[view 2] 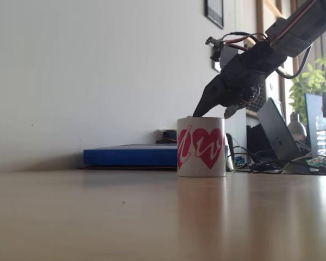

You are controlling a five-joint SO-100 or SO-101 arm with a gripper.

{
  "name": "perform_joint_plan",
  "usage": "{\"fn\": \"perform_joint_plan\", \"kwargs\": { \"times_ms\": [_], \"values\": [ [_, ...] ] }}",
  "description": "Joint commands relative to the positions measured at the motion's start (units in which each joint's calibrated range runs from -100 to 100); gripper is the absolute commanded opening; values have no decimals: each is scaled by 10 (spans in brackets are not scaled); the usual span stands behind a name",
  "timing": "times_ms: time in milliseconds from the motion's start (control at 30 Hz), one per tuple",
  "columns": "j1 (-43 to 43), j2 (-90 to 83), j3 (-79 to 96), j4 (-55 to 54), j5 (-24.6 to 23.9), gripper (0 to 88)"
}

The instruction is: Grab the pen and place it in the cup.

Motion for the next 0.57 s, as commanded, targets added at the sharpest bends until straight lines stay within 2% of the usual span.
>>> {"fn": "perform_joint_plan", "kwargs": {
  "times_ms": [0, 533],
  "values": [
    [-9, 5, 6, 10, 2, 392],
    [-10, 5, 8, 7, 2, 382]
  ]
}}
